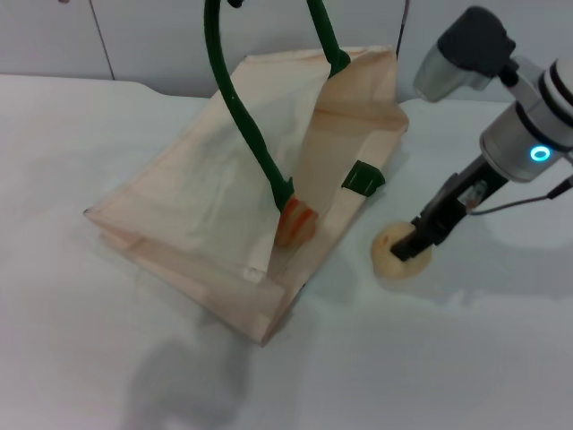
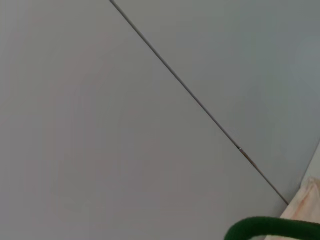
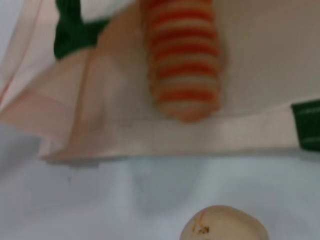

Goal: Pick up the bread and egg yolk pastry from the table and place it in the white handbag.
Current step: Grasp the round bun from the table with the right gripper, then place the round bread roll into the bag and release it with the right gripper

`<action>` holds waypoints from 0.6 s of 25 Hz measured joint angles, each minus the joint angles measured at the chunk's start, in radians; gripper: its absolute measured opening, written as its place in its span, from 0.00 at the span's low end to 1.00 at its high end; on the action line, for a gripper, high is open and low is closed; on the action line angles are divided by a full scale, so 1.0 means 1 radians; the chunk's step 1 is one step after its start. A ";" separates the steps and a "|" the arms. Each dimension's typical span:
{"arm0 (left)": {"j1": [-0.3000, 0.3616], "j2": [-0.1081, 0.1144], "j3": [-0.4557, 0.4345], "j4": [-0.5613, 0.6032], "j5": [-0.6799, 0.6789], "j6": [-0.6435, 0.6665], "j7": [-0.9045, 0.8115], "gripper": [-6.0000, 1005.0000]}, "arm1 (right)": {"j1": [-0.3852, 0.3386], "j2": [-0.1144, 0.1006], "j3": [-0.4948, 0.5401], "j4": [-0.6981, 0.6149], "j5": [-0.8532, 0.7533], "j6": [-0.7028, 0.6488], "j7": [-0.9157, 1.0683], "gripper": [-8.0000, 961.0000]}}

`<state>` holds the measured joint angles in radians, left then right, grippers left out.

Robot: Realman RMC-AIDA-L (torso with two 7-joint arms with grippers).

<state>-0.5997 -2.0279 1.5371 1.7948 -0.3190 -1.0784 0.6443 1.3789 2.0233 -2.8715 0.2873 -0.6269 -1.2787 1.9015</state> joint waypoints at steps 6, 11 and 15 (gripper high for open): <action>0.001 0.000 0.006 -0.003 0.000 0.002 0.001 0.13 | 0.031 -0.001 0.000 0.035 0.034 -0.004 -0.012 0.48; -0.006 0.000 0.012 -0.013 -0.007 0.003 0.001 0.13 | 0.061 -0.002 -0.004 0.080 0.148 -0.004 -0.062 0.48; -0.015 -0.002 0.014 -0.013 -0.013 0.004 0.001 0.13 | 0.082 -0.004 -0.004 0.085 0.233 0.021 -0.093 0.48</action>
<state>-0.6144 -2.0297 1.5512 1.7814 -0.3320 -1.0741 0.6454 1.4609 2.0190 -2.8758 0.3720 -0.3941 -1.2574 1.8081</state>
